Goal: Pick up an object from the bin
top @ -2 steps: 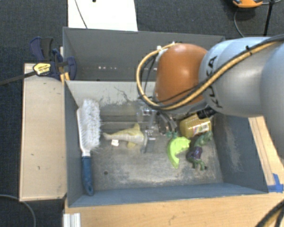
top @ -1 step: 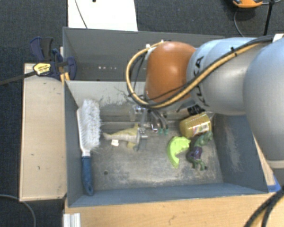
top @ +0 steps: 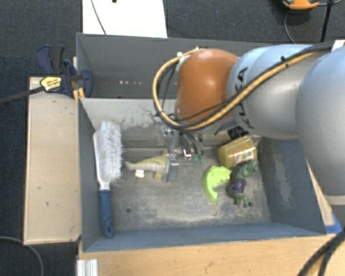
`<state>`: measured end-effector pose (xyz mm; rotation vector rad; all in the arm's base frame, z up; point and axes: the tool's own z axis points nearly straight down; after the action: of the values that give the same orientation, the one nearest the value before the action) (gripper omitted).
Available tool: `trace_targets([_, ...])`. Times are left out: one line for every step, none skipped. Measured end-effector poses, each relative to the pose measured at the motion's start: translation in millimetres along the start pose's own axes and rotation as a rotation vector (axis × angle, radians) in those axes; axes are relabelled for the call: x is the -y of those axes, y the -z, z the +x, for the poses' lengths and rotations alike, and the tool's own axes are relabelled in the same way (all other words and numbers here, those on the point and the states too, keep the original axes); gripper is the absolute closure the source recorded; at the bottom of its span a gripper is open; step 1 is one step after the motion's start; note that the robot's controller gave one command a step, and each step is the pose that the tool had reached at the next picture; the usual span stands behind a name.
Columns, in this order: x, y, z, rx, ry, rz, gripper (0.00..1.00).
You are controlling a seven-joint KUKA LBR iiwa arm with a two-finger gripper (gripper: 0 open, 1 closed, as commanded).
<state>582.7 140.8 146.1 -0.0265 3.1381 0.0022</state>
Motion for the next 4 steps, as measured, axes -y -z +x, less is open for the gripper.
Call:
trace_targets([-13.1, -77.8, 9.4, -0.002, -0.07, 0.0, 0.0])
trace_targets([-11.9, -75.0, 9.9, -0.001, -0.004, 0.0, 1.0])
trace_targets([-11.6, -75.1, 9.7, -0.001, -0.001, 0.0, 1.0])
trace_targets([-11.2, -69.4, 11.5, -0.007, -0.001, 0.002, 1.0])
